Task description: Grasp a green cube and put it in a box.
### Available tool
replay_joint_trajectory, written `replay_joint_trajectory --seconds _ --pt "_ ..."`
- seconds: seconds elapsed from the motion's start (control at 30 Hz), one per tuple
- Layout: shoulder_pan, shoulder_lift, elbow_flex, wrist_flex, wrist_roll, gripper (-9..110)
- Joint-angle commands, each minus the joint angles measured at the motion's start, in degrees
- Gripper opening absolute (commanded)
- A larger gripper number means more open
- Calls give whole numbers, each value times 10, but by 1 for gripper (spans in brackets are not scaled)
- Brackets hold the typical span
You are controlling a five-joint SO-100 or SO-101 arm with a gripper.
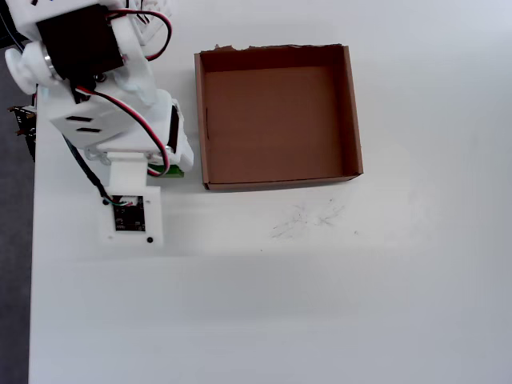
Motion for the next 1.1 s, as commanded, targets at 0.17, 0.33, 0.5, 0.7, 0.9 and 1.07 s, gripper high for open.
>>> replay_joint_trajectory --seconds 0.17,0.33,0.5,0.7,0.9,1.07 --pt "-92 32 -119 58 91 14" --pt "-158 29 -149 83 134 14" --pt "-232 34 -126 92 152 13" --pt "-309 68 -40 42 152 13" --pt "-352 73 30 -23 153 13" --pt "-366 75 109 -111 151 13"
